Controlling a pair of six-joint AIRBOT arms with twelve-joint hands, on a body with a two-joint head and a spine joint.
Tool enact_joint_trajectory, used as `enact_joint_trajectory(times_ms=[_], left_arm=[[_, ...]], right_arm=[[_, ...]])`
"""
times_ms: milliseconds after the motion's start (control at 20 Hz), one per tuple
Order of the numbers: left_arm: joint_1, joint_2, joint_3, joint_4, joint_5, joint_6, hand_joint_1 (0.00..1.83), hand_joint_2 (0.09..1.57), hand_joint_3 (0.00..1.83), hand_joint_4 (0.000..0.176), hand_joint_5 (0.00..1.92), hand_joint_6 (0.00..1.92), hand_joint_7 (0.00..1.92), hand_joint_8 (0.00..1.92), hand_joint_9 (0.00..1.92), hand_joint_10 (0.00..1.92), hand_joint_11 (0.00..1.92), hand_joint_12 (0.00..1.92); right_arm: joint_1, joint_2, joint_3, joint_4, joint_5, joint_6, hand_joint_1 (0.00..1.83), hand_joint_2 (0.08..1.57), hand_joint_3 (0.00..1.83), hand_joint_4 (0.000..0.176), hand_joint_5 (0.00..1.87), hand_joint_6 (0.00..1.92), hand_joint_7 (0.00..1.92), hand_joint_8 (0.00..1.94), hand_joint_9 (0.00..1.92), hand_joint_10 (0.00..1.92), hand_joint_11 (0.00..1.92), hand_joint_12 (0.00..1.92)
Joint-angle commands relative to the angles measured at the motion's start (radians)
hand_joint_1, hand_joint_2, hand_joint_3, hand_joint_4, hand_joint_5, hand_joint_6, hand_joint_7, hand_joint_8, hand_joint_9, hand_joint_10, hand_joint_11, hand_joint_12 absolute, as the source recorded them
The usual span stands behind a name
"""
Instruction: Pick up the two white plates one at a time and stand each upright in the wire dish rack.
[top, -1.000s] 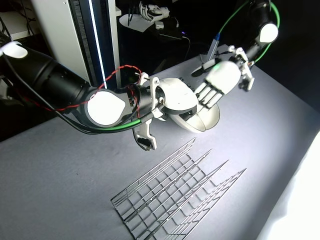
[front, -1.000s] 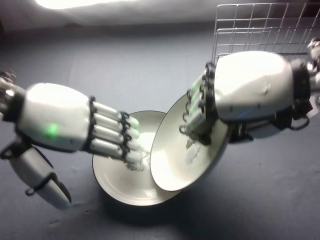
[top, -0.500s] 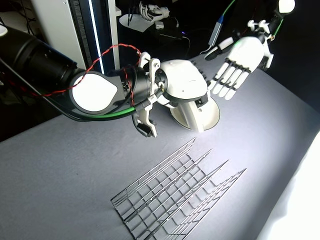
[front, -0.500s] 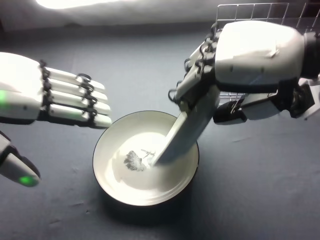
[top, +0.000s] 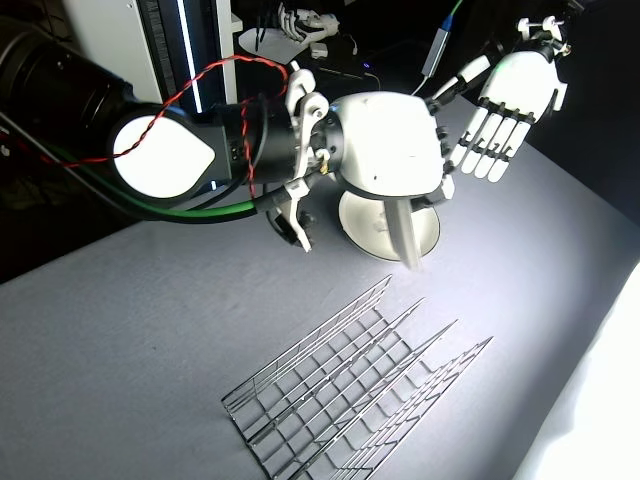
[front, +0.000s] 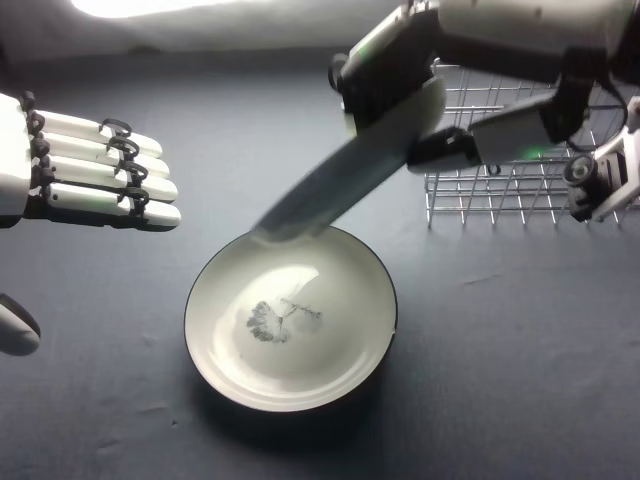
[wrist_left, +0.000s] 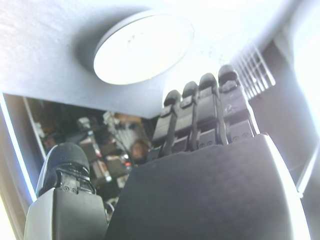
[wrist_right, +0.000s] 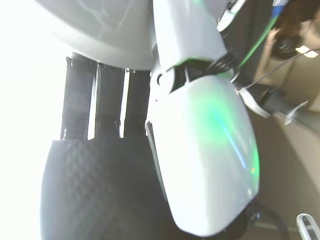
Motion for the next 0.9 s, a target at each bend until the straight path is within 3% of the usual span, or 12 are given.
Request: enact_joint_trajectory(times_ms=[0, 100, 500, 550, 800, 850], left_arm=[[-0.01, 0.005, 0.007, -0.08, -0.03, -0.001, 0.0, 1.07, 0.0, 0.0, 0.0, 0.0, 0.0, 0.0, 0.0, 0.0, 0.0, 0.0], [-0.01, 0.001, 0.013, -0.079, -0.033, -0.001, 0.0, 1.07, 0.0, 0.0, 0.01, 0.0, 0.0, 0.0, 0.0, 0.0, 0.0, 0.0], [-0.02, -0.013, 0.026, -0.079, -0.037, -0.007, 0.0, 1.08, 0.0, 0.0, 0.01, 0.0, 0.0, 0.0, 0.0, 0.0, 0.0, 0.0], [-0.023, -0.015, 0.022, -0.079, -0.037, -0.018, 0.0, 1.08, 0.0, 0.0, 0.01, 0.01, 0.0, 0.0, 0.0, 0.0, 0.0, 0.0], [-0.025, -0.018, 0.007, -0.076, -0.037, -0.04, 0.0, 1.08, 0.0, 0.0, 0.0, 0.0, 0.0, 0.0, 0.0, 0.0, 0.0, 0.0], [-0.025, -0.018, 0.008, -0.076, -0.037, -0.041, 0.0, 1.07, 0.0, 0.0, 0.0, 0.0, 0.0, 0.0, 0.0, 0.0, 0.0, 0.0]], right_arm=[[0.026, 0.006, -0.005, 0.069, 0.104, 0.011, 1.49, 1.09, 0.0, 0.0, 0.87, 1.02, 1.06, 0.78, 1.05, 0.86, 0.83, 1.54], [0.051, 0.006, -0.005, 0.128, 0.072, 0.012, 1.49, 1.09, 0.0, 0.0, 0.84, 1.07, 1.04, 0.83, 1.04, 0.87, 0.8, 1.55], [0.11, 0.006, -0.005, 0.341, -0.024, 0.016, 1.49, 1.08, 0.0, 0.0, 0.87, 1.03, 1.08, 0.72, 1.07, 0.85, 0.83, 1.52], [0.119, 0.006, -0.005, 0.373, -0.038, 0.016, 1.5, 1.07, 0.0, 0.0, 0.91, 0.96, 1.11, 0.69, 1.09, 0.81, 0.85, 1.5], [0.137, 0.007, -0.004, 0.487, -0.067, 0.017, 1.49, 1.09, 0.0, 0.0, 0.85, 1.04, 1.03, 0.82, 1.04, 0.89, 0.83, 1.55], [0.139, 0.007, -0.003, 0.509, -0.067, 0.016, 1.49, 1.08, 0.0, 0.0, 0.88, 1.01, 1.06, 0.76, 1.05, 0.86, 0.85, 1.53]])
